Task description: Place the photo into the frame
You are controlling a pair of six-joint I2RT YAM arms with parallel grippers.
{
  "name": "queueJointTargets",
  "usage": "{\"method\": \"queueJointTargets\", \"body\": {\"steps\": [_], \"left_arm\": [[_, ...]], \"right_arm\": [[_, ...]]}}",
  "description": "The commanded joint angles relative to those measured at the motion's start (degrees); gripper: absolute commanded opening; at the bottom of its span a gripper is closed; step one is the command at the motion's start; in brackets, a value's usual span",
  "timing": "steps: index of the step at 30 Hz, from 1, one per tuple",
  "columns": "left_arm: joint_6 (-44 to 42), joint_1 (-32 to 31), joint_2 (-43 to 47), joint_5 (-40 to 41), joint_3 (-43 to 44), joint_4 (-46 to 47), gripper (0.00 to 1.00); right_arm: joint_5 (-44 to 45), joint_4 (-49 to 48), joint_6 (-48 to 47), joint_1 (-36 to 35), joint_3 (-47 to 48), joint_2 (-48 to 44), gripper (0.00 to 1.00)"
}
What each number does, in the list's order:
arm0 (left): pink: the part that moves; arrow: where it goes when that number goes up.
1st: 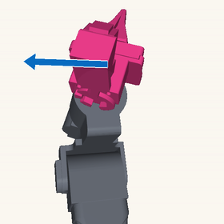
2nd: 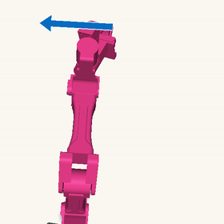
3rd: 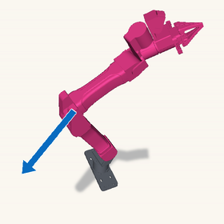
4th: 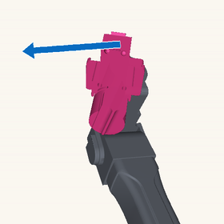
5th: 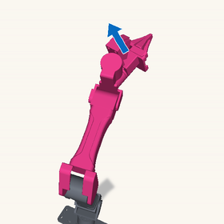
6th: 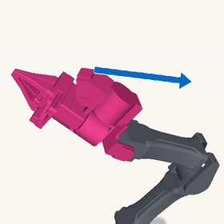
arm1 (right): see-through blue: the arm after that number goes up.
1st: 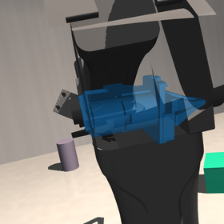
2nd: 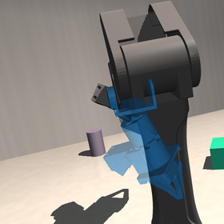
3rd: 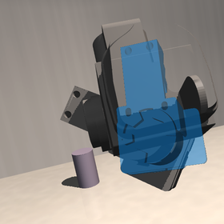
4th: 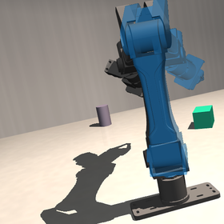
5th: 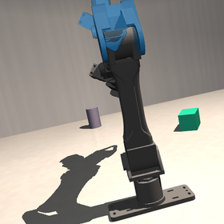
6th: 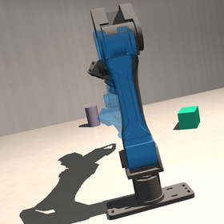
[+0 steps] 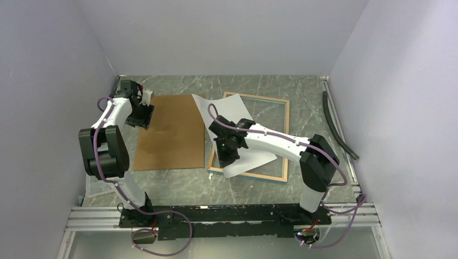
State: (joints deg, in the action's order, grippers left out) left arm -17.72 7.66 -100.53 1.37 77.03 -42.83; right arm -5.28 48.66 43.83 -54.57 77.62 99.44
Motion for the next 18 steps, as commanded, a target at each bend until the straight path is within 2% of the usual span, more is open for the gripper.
{"method": "queueJointTargets", "body": {"steps": [1,11,18], "left_arm": [[0.3,-0.19,2.16,-0.06,2.13,-1.51,0.61],[-0.87,-0.15,3.44,1.35,0.97,-1.24,0.6],[-1.17,-0.21,4.43,1.71,-0.78,-0.11,0.6]], "right_arm": [[-1.81,-3.08,5.71,2.15,2.85,3.31,0.0],[0.62,-1.3,18.68,5.27,4.04,7.24,0.0],[1.87,-4.87,29.24,5.53,1.93,5.11,0.0]]}}
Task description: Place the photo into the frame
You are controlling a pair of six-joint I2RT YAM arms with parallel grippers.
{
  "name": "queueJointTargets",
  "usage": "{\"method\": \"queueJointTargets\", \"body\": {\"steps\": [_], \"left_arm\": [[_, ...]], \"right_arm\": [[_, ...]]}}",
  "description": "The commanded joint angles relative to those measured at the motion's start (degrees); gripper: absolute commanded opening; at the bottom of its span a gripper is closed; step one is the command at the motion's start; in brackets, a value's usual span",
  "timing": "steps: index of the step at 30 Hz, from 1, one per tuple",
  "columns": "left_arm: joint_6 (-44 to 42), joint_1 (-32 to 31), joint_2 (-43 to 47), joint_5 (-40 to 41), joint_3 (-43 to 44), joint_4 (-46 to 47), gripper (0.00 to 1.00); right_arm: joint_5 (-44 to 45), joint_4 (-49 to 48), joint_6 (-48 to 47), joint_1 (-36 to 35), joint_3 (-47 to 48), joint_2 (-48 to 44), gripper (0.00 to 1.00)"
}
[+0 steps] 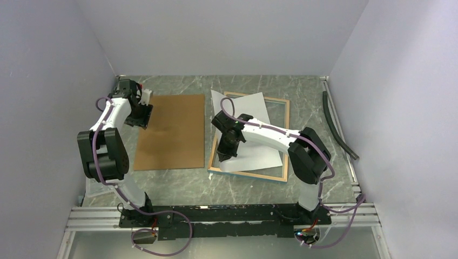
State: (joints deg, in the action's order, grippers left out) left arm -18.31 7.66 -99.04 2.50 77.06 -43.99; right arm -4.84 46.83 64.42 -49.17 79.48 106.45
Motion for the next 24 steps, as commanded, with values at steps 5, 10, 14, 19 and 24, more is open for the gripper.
{"method": "queueJointTargets", "body": {"steps": [5,10,14,19,24], "left_arm": [[-0.37,-0.21,3.31,-0.04,-1.22,1.42,0.6],[0.06,-0.21,3.05,-0.21,-1.63,2.03,0.6],[0.1,-0.17,3.07,-0.31,-1.9,2.22,0.6],[0.33,-0.28,3.33,-0.66,-2.01,2.14,0.6],[0.13,-0.23,3.61,-0.35,-2.39,2.59,0.6]], "right_arm": [[3.48,-7.8,14.85,0.01,-4.73,-5.35,0.0],[7.61,-6.86,18.23,0.09,-5.36,-7.05,0.0],[8.93,-7.85,21.12,0.07,-6.48,-7.68,0.0],[10.1,-7.81,21.31,0.85,-2.67,-5.3,0.0],[10.29,-4.62,18.24,1.27,1.34,-2.34,0.0]]}}
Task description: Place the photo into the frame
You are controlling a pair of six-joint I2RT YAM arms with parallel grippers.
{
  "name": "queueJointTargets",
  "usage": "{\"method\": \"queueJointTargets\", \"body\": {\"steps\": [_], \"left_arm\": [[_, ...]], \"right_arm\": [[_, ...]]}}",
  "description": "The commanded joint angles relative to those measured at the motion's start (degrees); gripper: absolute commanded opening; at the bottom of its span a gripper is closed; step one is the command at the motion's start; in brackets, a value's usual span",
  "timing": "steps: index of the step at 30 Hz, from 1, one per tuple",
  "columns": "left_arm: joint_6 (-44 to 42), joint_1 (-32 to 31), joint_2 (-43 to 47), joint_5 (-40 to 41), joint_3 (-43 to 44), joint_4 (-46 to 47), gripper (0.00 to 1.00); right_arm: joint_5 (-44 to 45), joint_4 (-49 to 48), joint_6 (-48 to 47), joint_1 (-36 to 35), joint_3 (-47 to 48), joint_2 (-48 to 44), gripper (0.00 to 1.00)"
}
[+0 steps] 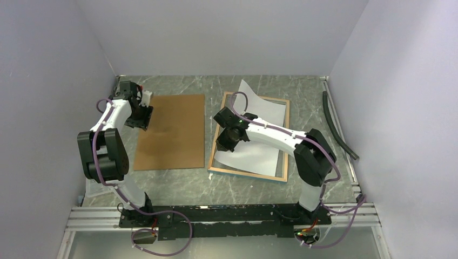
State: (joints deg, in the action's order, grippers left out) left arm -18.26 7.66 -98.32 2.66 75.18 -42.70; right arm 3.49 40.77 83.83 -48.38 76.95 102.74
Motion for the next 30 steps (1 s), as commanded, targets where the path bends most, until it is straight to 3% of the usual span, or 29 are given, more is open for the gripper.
{"method": "queueJointTargets", "body": {"steps": [1,12,21,30], "left_arm": [[0.11,-0.25,2.9,-0.54,-0.62,1.39,0.6],[0.57,-0.28,1.79,-1.42,-0.56,1.77,0.6],[0.77,-0.27,1.64,-1.33,-0.26,1.5,0.6],[0.63,-0.29,1.9,-1.38,-0.5,1.33,0.63]], "right_arm": [[1.9,1.28,-1.62,0.48,3.58,1.44,0.0],[4.83,8.93,-15.54,0.76,6.49,3.7,0.0],[4.72,7.35,-22.36,0.49,2.57,0.72,0.0],[4.72,7.57,-22.64,0.52,2.68,1.42,0.0]]}}
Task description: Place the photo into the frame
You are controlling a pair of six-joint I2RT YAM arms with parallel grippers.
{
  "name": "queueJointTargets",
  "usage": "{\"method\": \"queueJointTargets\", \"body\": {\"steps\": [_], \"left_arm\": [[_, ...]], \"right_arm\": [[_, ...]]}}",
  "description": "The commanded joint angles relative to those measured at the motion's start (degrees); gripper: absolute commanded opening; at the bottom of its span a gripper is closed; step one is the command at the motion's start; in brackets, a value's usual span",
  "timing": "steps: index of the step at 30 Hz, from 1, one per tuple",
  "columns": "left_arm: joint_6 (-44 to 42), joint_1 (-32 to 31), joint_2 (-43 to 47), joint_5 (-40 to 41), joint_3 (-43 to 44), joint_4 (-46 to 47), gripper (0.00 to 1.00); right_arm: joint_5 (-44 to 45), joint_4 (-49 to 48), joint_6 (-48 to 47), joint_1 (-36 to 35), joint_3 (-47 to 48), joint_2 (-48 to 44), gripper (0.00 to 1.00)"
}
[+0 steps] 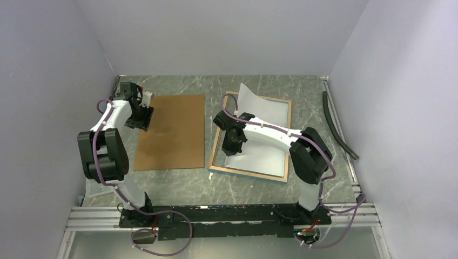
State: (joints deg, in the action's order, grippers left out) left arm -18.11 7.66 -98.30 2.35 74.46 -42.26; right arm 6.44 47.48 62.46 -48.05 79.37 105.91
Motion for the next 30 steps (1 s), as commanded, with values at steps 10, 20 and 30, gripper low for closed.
{"method": "queueJointTargets", "body": {"steps": [10,20,30], "left_arm": [[0.11,-0.29,2.85,-0.89,0.91,0.26,0.83],[0.09,-0.36,2.62,-1.91,3.2,-2.02,0.87],[0.02,-1.36,1.98,-4.55,4.89,-4.4,0.92]], "right_arm": [[1.79,-0.35,-2.47,0.16,-0.89,-3.31,0.43],[1.45,-7.03,-6.45,0.17,-3.96,-10.0,0.99],[1.55,-10.64,-11.96,1.39,-6.4,-15.86,1.0]]}}
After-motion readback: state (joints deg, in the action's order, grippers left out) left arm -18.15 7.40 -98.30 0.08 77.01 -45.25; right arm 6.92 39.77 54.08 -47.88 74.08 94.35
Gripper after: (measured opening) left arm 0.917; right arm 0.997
